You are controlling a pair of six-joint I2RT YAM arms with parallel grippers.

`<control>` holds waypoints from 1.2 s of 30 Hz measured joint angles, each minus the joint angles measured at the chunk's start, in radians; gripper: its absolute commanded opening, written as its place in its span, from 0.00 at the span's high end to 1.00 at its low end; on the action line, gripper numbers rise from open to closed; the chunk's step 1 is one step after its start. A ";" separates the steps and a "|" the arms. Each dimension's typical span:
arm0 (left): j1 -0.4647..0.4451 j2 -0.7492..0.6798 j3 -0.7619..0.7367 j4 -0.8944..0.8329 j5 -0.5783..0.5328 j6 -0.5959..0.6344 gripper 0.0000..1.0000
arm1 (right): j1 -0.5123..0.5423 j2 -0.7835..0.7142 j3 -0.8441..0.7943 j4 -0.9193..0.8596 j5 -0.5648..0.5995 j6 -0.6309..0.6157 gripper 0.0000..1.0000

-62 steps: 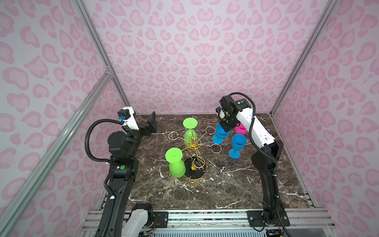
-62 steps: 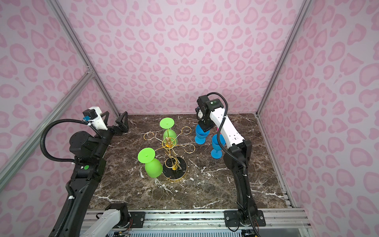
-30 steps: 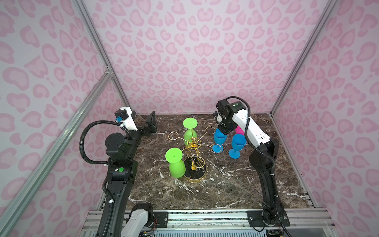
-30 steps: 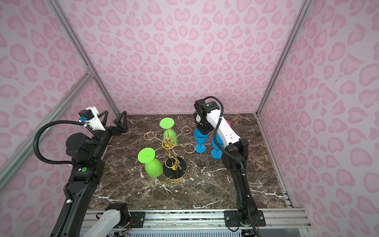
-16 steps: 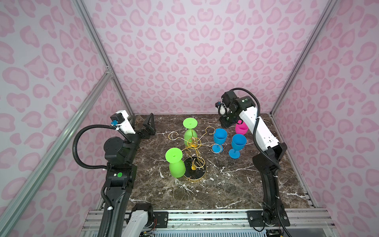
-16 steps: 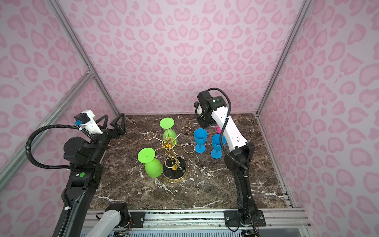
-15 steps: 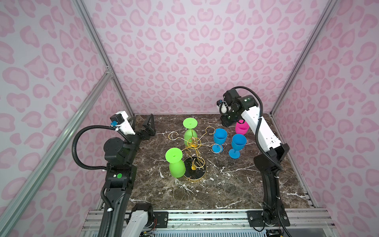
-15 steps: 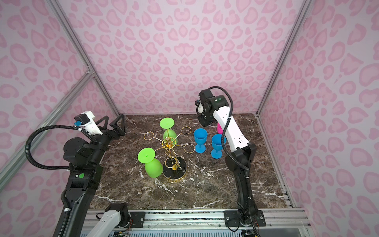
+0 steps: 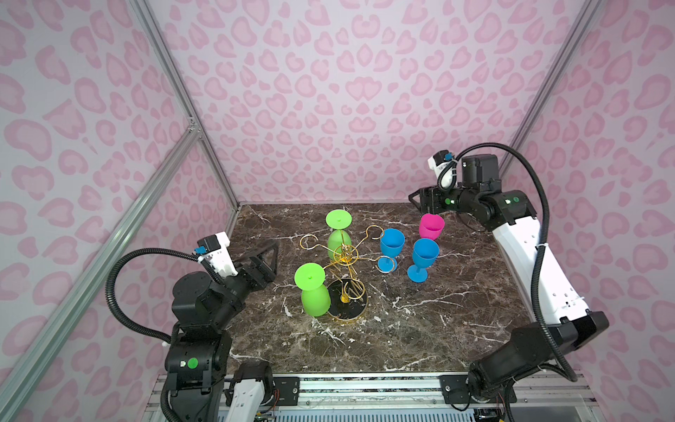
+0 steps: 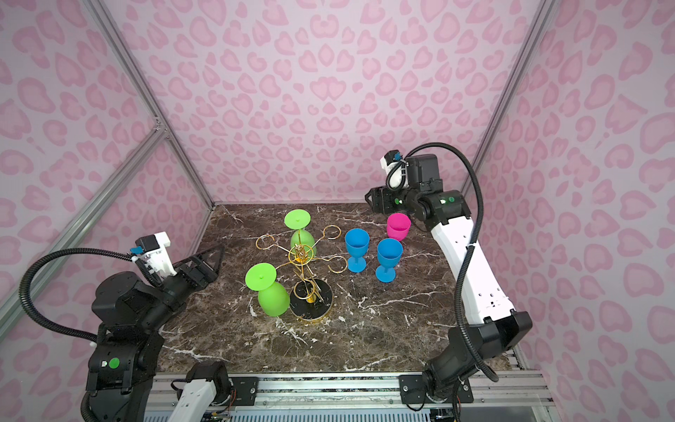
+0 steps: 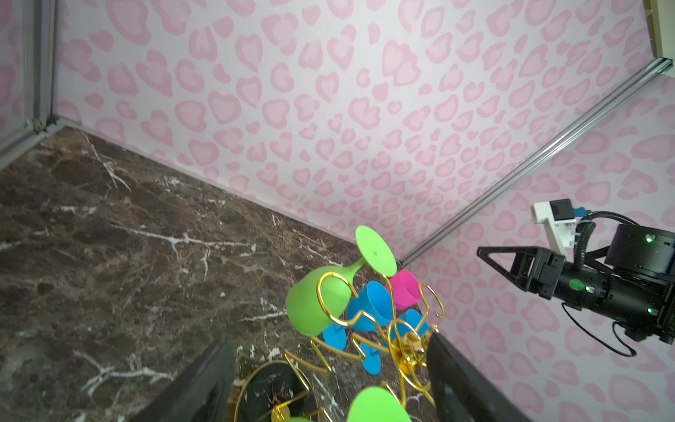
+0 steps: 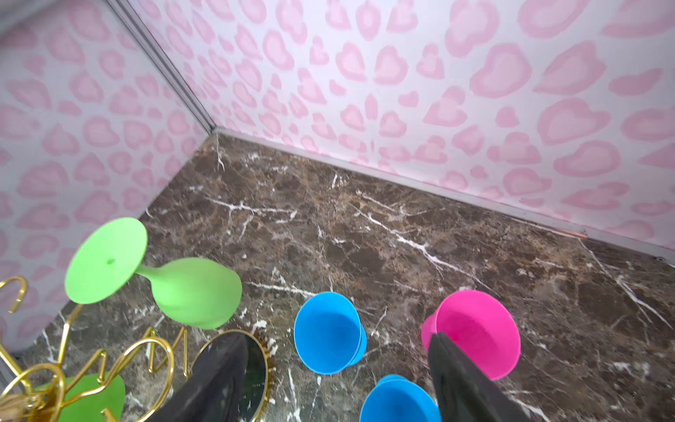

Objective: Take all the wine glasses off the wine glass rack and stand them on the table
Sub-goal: 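Open the right gripper and lift it away while the left gripper moves toward the rack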

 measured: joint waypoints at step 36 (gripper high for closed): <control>0.001 -0.061 -0.108 -0.098 0.409 -0.334 0.56 | -0.040 -0.203 -0.349 0.356 -0.222 0.117 0.08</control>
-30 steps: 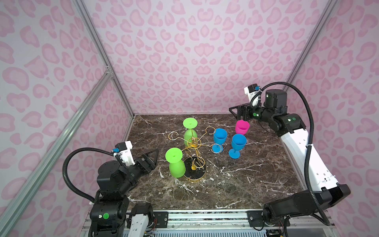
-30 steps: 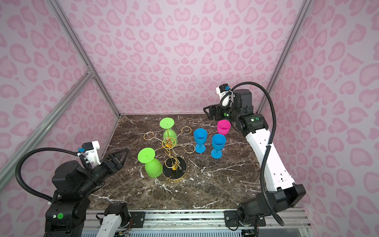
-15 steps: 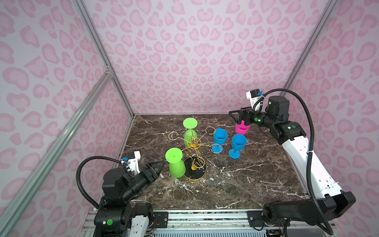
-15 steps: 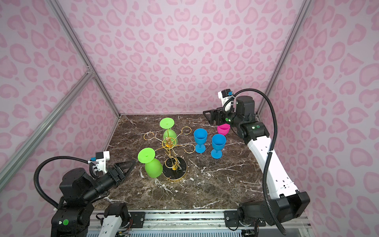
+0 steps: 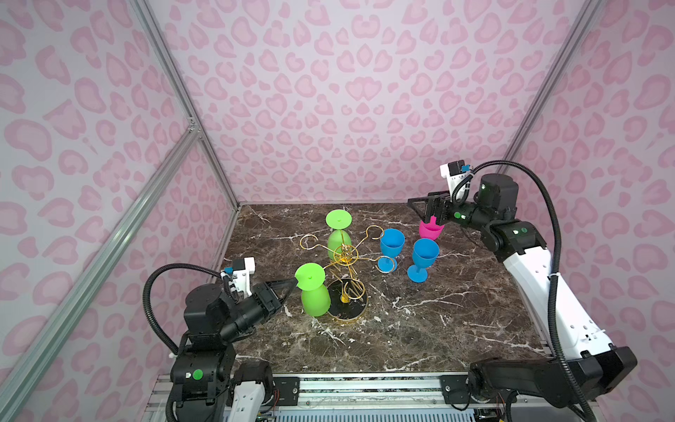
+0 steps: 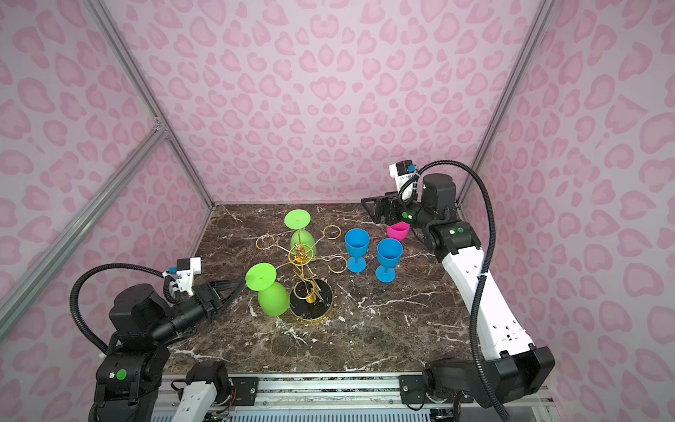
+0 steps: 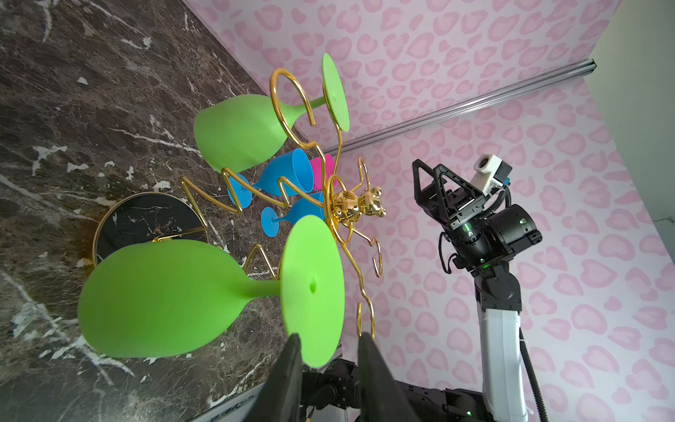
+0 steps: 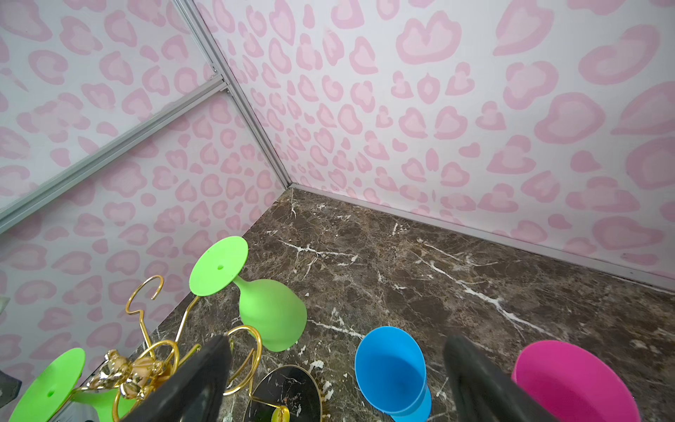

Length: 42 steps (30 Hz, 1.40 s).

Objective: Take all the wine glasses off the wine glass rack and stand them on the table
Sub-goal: 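Open the right gripper and lift it away while the left gripper moves toward the rack, then close the left gripper on the foot of the nearer lime-green glass on the rack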

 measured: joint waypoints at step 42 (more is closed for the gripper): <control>-0.002 0.082 -0.042 0.035 0.023 0.027 0.68 | 0.000 0.003 0.000 0.000 0.000 -0.008 0.07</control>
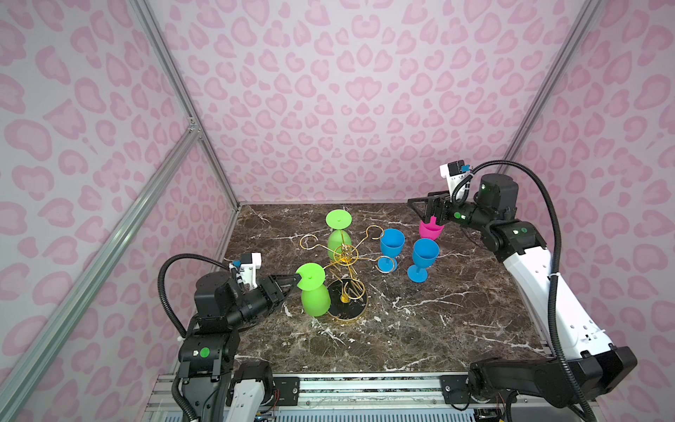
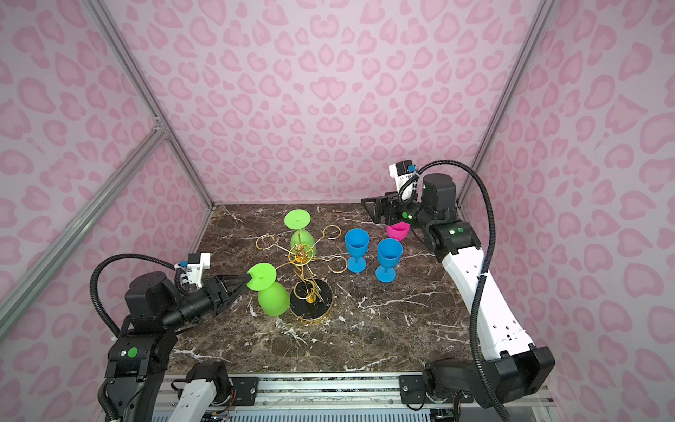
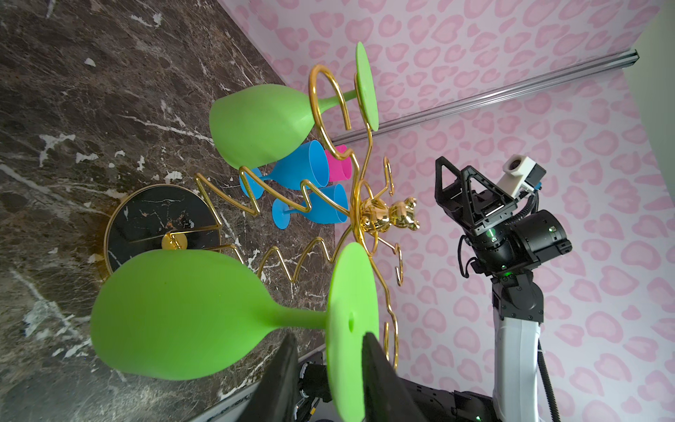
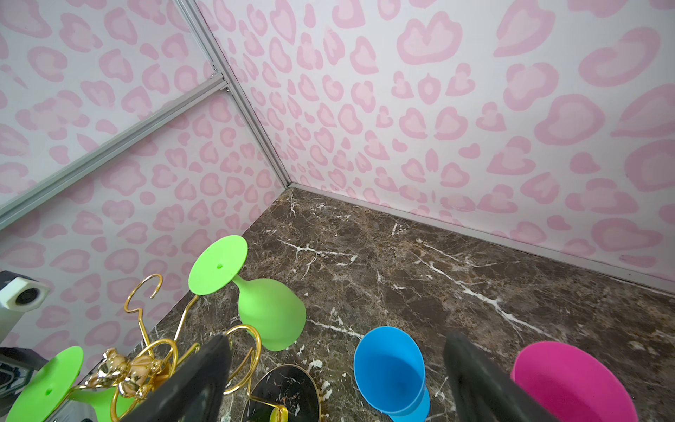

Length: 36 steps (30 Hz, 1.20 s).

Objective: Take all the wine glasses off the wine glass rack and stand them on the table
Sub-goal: 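Close the left gripper on the foot of the nearer lime-green glass on the rack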

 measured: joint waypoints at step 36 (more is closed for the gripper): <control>-0.010 0.044 0.028 0.058 0.021 -0.017 0.96 | 0.000 0.017 0.000 0.001 -0.007 0.006 0.07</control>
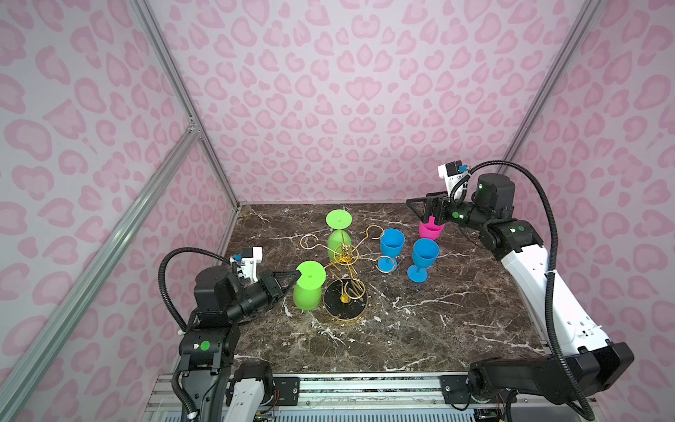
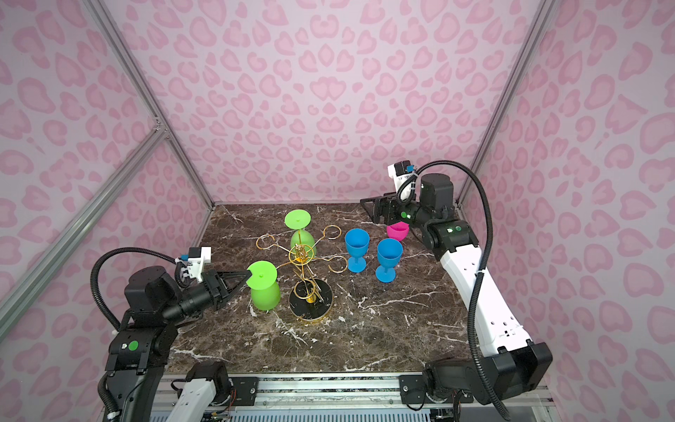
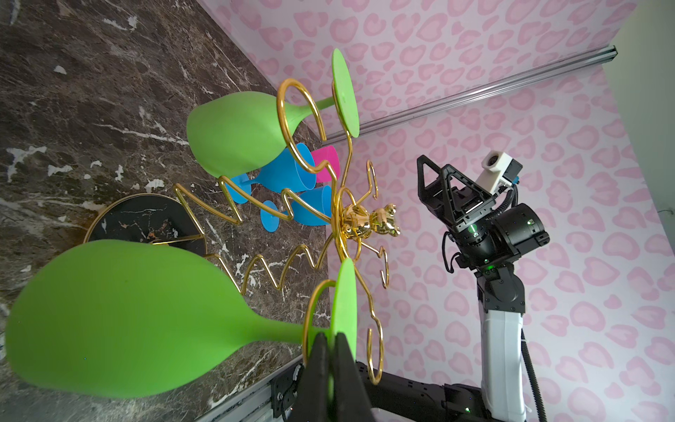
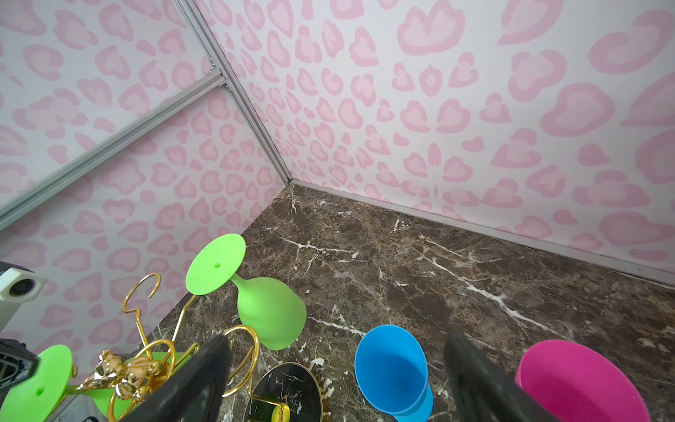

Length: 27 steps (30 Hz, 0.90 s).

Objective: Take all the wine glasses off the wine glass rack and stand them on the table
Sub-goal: 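Close the left gripper on the foot of the nearer lime-green glass on the rack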

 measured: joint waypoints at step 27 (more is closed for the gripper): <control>-0.047 0.067 0.026 0.074 0.042 -0.041 0.96 | 0.000 -0.009 -0.035 -0.004 0.005 -0.009 0.07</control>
